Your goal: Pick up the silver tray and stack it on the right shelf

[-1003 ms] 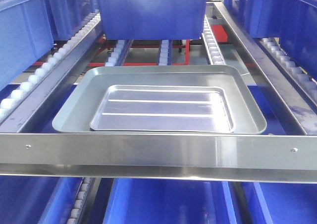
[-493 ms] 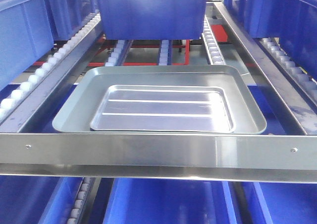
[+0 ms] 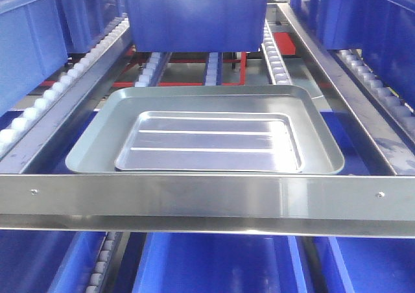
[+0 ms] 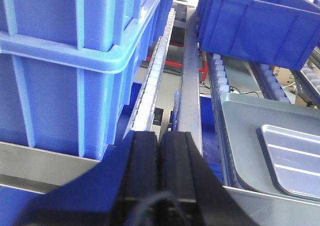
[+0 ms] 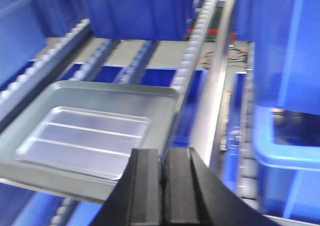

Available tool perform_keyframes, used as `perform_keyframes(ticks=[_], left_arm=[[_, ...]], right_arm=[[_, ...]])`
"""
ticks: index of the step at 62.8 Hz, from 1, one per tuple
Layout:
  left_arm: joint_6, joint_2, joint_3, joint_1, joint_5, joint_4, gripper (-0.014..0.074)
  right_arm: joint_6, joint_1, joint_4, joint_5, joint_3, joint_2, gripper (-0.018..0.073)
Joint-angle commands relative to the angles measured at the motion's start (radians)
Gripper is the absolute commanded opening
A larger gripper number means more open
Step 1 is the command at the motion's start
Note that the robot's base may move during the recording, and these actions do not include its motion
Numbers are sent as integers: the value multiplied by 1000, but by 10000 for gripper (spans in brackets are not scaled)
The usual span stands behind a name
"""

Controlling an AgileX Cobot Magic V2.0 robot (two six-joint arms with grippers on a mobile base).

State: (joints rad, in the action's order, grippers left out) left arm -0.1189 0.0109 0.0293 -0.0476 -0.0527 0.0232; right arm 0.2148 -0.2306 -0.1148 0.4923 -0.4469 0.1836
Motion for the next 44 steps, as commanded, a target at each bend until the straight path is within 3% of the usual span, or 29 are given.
perform_keyframes(ticks=[1, 11, 18, 33, 44], left_arm=[[1, 18, 19, 2, 86, 9, -92], [1, 18, 19, 2, 86, 9, -92], [1, 18, 19, 2, 86, 9, -92], [1, 18, 19, 2, 86, 9, -92], [1, 16, 19, 2, 86, 9, -92]], right_arm=[[-37, 81, 14, -151, 13, 5, 58], [-82, 252, 115, -317, 154, -56, 58], [-82, 312, 125, -409, 263, -124, 58], [-82, 326, 125, -513, 461, -214, 58], [-81, 326, 125, -477, 457, -214, 58]])
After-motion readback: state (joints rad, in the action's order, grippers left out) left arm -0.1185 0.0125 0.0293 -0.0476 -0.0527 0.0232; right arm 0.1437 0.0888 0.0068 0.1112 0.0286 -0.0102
